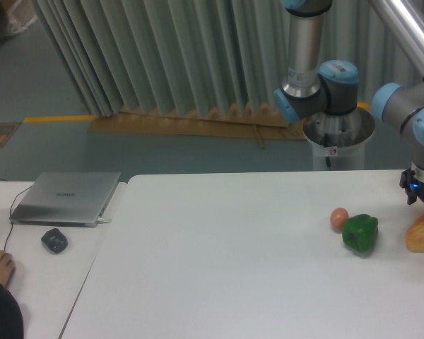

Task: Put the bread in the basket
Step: 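Close the gripper around the bread loaf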

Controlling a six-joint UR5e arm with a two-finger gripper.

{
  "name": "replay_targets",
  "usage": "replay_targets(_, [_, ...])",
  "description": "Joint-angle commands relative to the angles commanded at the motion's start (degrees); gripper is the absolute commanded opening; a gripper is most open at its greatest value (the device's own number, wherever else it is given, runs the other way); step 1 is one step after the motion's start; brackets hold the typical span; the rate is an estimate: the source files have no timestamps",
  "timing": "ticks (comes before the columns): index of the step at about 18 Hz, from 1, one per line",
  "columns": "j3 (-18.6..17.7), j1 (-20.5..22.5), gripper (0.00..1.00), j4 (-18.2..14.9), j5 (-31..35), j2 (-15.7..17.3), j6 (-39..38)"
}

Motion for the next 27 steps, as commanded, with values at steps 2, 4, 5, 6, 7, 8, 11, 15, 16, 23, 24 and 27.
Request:
replay_targets(2, [0.18,0.0,1.0,0.18,0.0,-0.62,0.09])
replay_targets(4, [0.18,0.18,1.0,0.96,0.0,-1.05,0.18])
replay_targets(5, [0.0,0.18,1.0,1.4,0.09,-1.49,0.18])
replay_targets(6, [-0.17,0.18,1.0,1.49,0.17,-1.58,0.18])
replay_targets(7, [-0.26,0.18,1.0,1.5,0.18,-1.58,0.18])
replay_targets(8, [-0.35,0.18,1.0,1.5,0.18,-1.58,0.09])
replay_targets(11, [-0.26,0.09,1.0,1.5,0.18,-1.58,0.09])
replay_targets(15, [0.18,0.0,0.4,1.32,2.54,-1.58,0.26])
replay_targets(16, [0.61,0.0,0.36,1.15,2.9,-1.58,0.27])
replay_targets(23, [1.32,0.0,0.28,0.7,2.99,-1.41,0.27])
replay_targets(24, [1.49,0.0,0.28,0.36,2.99,-1.32,0.27])
replay_targets(27, [2.28,-0.44,0.28,-4.03,2.46,0.52,-0.35])
